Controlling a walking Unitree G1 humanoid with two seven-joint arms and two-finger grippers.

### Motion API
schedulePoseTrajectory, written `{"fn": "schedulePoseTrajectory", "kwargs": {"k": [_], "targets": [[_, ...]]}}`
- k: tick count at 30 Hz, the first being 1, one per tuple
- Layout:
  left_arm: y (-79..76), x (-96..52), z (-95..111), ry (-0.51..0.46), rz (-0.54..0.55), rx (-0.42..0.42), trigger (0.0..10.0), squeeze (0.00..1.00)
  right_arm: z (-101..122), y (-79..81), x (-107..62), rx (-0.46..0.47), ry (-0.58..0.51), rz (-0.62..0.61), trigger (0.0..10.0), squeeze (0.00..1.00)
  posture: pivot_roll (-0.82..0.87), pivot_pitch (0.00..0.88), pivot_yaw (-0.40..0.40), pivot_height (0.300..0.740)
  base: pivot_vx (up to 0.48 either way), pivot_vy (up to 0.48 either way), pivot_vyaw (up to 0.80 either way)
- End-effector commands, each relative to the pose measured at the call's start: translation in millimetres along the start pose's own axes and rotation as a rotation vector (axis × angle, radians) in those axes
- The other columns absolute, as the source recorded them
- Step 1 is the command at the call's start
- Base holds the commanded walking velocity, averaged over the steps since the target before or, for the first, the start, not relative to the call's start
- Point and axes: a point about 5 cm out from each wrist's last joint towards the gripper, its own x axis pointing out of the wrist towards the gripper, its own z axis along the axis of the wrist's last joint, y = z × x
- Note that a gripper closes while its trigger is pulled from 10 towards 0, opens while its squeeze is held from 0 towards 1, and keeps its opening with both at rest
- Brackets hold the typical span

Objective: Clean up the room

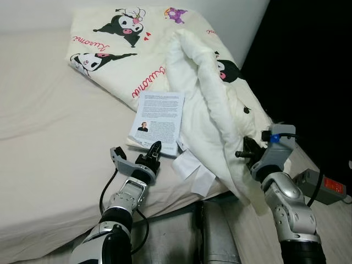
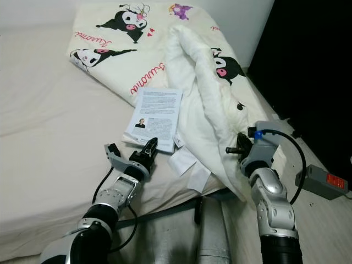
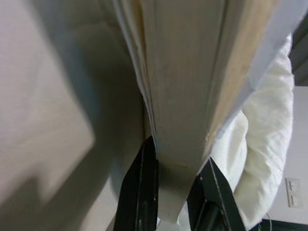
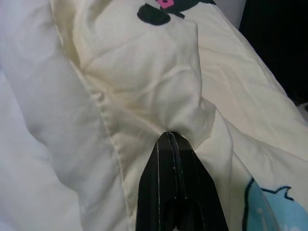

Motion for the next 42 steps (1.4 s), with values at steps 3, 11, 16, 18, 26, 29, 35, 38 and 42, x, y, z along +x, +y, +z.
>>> {"fn": "schedulePoseTrajectory", "kwargs": {"k": [3,11,16,18,26,29,35,38,42], "targets": [[-9.6,0.7,-14,0.011,-0.083,-0.066,0.0,0.00,24,-5.2,3.6,0.000,-0.092,-0.015,10.0,0.00,-0.22,0.267,-0.040,0.342,0.000,0.000,0.00],[-19.2,-54.5,81,-0.121,-0.259,0.040,0.0,0.00,79,-24.5,9.2,0.058,-0.291,-0.069,10.0,0.00,-0.17,0.236,-0.029,0.342,0.000,0.000,0.00],[-54.9,-79.5,96,-0.116,-0.401,0.109,0.0,0.00,74,-36.1,14.4,-0.006,-0.273,-0.085,10.0,1.00,-0.12,0.203,-0.036,0.342,0.000,0.000,0.00],[-73.4,-90.6,101,-0.120,-0.446,0.169,0.0,0.00,77,-35.0,20.0,0.007,-0.287,-0.053,10.0,1.00,-0.10,0.193,-0.040,0.342,0.000,0.000,0.00],[-111.7,-99.0,121,-0.187,-0.472,0.301,0.0,0.00,92,10.0,60.9,0.129,-0.302,0.184,10.0,1.00,-0.05,0.158,-0.063,0.342,0.000,0.000,0.00],[-111.7,-94.7,118,-0.182,-0.436,0.342,0.0,0.00,81,62.4,77.6,0.055,-0.200,0.347,10.0,1.00,-0.04,0.144,-0.074,0.342,0.000,0.000,0.00],[-114.7,-90.0,101,-0.163,-0.434,0.320,0.0,0.00,60,85.8,91.4,-0.197,-0.037,0.278,10.0,1.00,-0.03,0.129,-0.082,0.342,0.000,0.000,0.00],[-114.7,-89.3,96,-0.152,-0.431,0.309,0.0,0.00,56,82.1,93.4,-0.236,-0.008,0.233,10.0,1.00,-0.02,0.123,-0.086,0.342,0.000,0.000,0.00],[-113.6,-89.5,84,-0.105,-0.416,0.296,0.0,0.00,51,70.0,92.1,-0.287,0.014,0.166,10.0,1.00,-0.02,0.115,-0.080,0.342,0.000,0.000,0.00]]}}
